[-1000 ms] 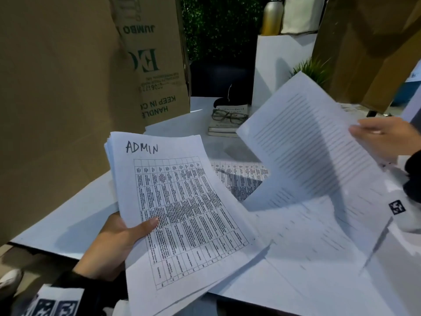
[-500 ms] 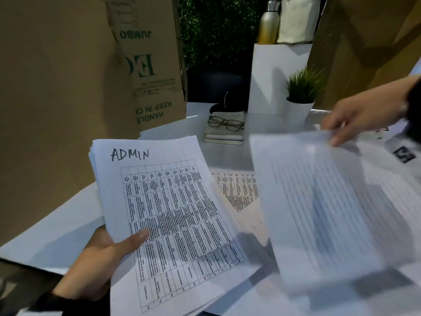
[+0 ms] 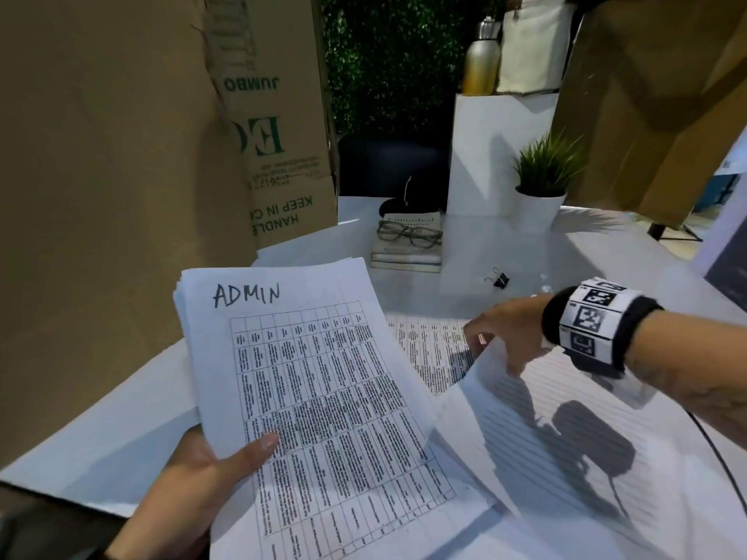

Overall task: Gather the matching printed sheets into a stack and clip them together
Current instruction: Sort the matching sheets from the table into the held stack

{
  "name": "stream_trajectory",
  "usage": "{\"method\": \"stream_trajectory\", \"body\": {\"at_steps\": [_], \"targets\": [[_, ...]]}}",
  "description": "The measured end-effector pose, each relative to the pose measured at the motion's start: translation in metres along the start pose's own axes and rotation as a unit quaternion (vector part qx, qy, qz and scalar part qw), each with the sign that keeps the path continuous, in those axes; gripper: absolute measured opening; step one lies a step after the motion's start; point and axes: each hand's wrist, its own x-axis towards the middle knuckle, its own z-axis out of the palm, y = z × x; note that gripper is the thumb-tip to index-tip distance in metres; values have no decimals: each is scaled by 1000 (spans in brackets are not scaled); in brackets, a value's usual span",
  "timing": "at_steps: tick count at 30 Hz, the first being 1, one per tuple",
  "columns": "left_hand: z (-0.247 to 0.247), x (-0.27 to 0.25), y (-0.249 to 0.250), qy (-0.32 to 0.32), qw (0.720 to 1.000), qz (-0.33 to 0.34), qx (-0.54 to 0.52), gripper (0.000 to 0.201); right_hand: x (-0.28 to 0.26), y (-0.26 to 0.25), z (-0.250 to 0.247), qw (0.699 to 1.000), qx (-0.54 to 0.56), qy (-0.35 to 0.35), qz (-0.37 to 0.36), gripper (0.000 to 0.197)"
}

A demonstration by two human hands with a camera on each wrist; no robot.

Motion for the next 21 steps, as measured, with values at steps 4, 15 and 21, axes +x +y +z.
{"method": "stream_trajectory", "body": {"at_steps": [4, 15, 21], "targets": [[-2, 0, -2, -25, 1000, 3, -5, 84, 3, 13, 8, 1000, 19, 3, 18, 25], [1, -1, 6, -22, 1000, -8, -16, 63, -67, 89, -64, 925, 335, 175, 37, 17], [0, 2, 10, 4, 999, -31, -30, 95, -23, 80, -66, 868, 448, 189, 103, 52]]}}
